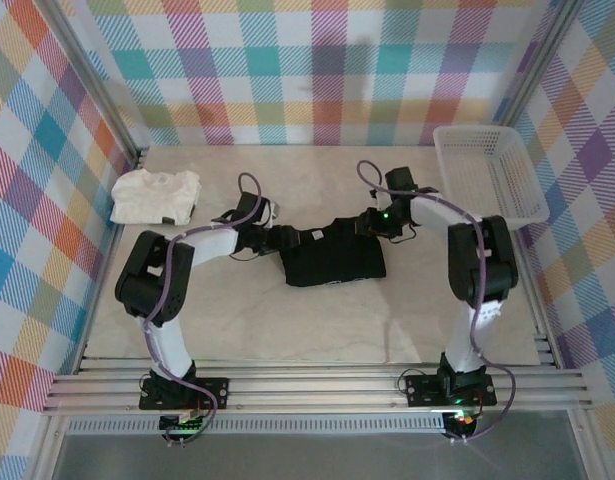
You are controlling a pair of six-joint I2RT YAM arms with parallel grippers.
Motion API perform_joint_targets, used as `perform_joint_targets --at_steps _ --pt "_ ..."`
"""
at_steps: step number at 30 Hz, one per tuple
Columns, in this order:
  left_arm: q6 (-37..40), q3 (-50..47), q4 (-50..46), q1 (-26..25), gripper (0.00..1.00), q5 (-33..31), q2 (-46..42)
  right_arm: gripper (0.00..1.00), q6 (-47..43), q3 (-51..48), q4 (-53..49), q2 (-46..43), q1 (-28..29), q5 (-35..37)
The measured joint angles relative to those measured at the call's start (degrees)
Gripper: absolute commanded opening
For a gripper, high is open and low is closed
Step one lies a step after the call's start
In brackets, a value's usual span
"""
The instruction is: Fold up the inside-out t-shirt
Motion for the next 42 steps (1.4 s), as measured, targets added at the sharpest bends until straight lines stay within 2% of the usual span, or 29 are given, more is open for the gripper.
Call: perform_joint_targets --at_steps 2,4,7,12,17,24,30,33,36,37,42 --pt "-0.9 -2.7 0.1 0.3 0.90 -0.3 -3.3 0.58 -0.1 -2.9 -0.2 -6.1 0.0 0.9" --pt "-1.7 -5.0 0.3 0.5 0.92 0.3 -5.6 0.57 0.0 -5.8 0.0 -11.7 0.0 1.3" --pt "-3.0 -6.8 1.5 0.2 0.96 3.0 -5.7 0.57 0.9 -9.0 1.0 -15.6 1.5 0.7" --pt "-4.6 -6.1 3.4 -1.0 0.97 5.8 -2.8 0.55 2.0 -11.1 3.0 -12.2 3.9 -0.7" --pt "-6.0 -4.2 3.6 -1.8 0.92 5.6 -0.8 0.50 3.3 -12.6 5.8 -7.7 3.8 -1.5" --pt "-6.9 -1.9 3.7 -3.5 0.68 3.8 1.7 0.46 4.4 -14.9 8.6 -6.6 3.8 -2.3" --pt "-7.2 0.1 8.6 -7.5 0.55 6.4 5.0 0.44 4.6 -14.9 8.7 -6.6 3.8 -2.4" --pt "-8.3 0.3 10.8 -9.1 0.39 8.4 6.4 0.43 4.6 -14.9 8.7 -6.6 3.7 -2.3" --pt "-8.5 0.4 12.0 -9.7 0.06 9.4 7.3 0.43 4.6 -14.9 8.7 -6.6 3.7 -2.3" --pt "-8.3 0.6 11.9 -9.5 0.00 9.6 7.3 0.44 4.6 -14.9 8.7 -6.6 3.7 -2.3" --pt "-1.6 3.1 6.0 -6.9 0.00 9.1 6.2 0.51 4.3 -14.9 7.4 -9.0 3.8 -1.9"
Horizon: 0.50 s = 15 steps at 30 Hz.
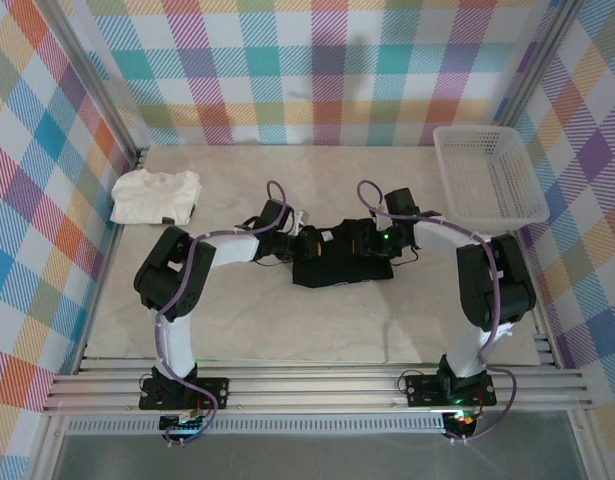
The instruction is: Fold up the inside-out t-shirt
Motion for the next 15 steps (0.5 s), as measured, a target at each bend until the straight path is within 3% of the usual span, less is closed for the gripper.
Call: perform_joint_targets --at_steps 3,7,15 --pt "8.8 3.1 -10.8 2.6 0.00 -5.7 -3.5 0.52 -0.3 0.0 -0.6 -4.9 0.0 0.7" --pt "21.2 9.5 -24.5 5.2 0.00 -19.4 -8.9 0.53 -0.4 0.3 1.3 -11.7 0.0 0.9" --pt "42.1 27.7 -39.2 13.9 0.00 -44.5 -8.0 0.53 -0.2 1.6 5.6 -11.9 0.0 -0.9"
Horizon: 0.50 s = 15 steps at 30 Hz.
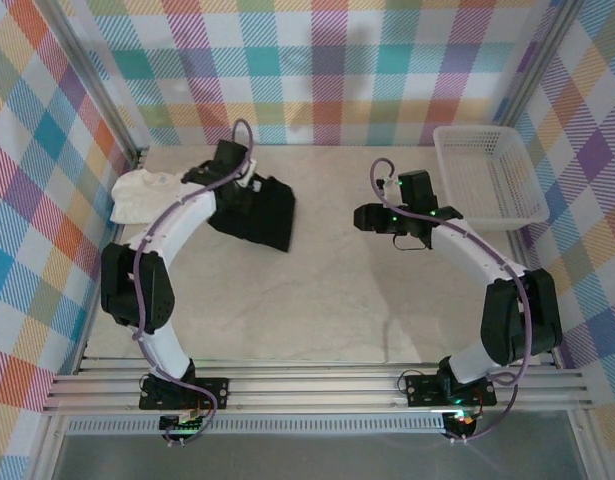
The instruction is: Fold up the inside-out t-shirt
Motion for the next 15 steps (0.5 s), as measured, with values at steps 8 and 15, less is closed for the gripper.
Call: perform_joint_targets --at_steps 8,15 --pt "14.0 28.5 -9.7 10.7 0.00 -8.9 17.2 0.53 0.0 0.0 0.9 2.2 0.0 -1.1" --pt "19.0 39.2 -17.2 14.4 0.00 -9.2 21.9 0.53 -0.1 0.0 1.0 2.7 0.0 -1.1"
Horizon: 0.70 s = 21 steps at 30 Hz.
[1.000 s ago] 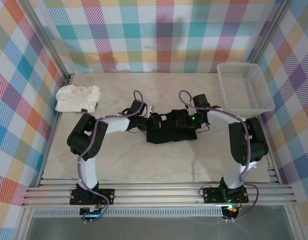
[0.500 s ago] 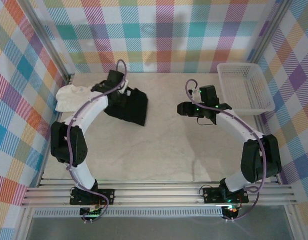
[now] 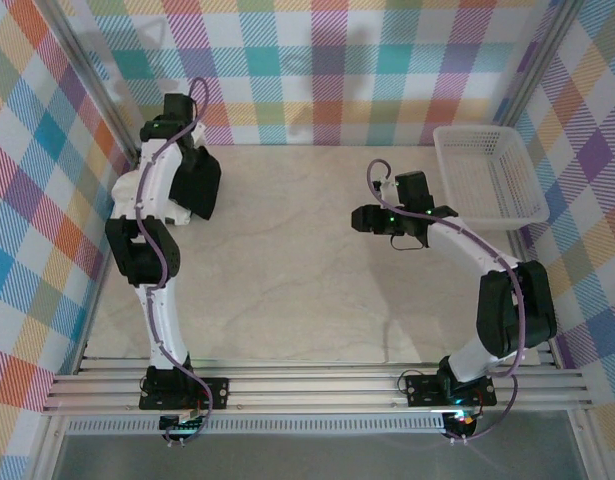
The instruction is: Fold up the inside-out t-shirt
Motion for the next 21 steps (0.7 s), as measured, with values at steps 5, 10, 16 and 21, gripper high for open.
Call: perform_joint_targets --at_steps 5,10,16,21 --pt "1.2 3.3 -2.2 1.2 0.00 1.7 -0.1 0.53 0.0 0.1 0.1 2.2 0.0 -0.2" --pt "1.3 3.3 -3.4 4.3 0.00 2.9 -0.1 0.53 0.0 0.9 -0.1 3.9 0.0 -0.7" --pt "0.1 3.6 -2.4 10.2 0.07 2.8 1.4 0.53 0.0 1.7 -0.6 5.1 0.0 -0.8" --pt "-0.7 7.5 1.5 12.9 0.60 -2.0 9.8 0.53 0.0 2.6 -1.8 5.6 0.0 -0.9"
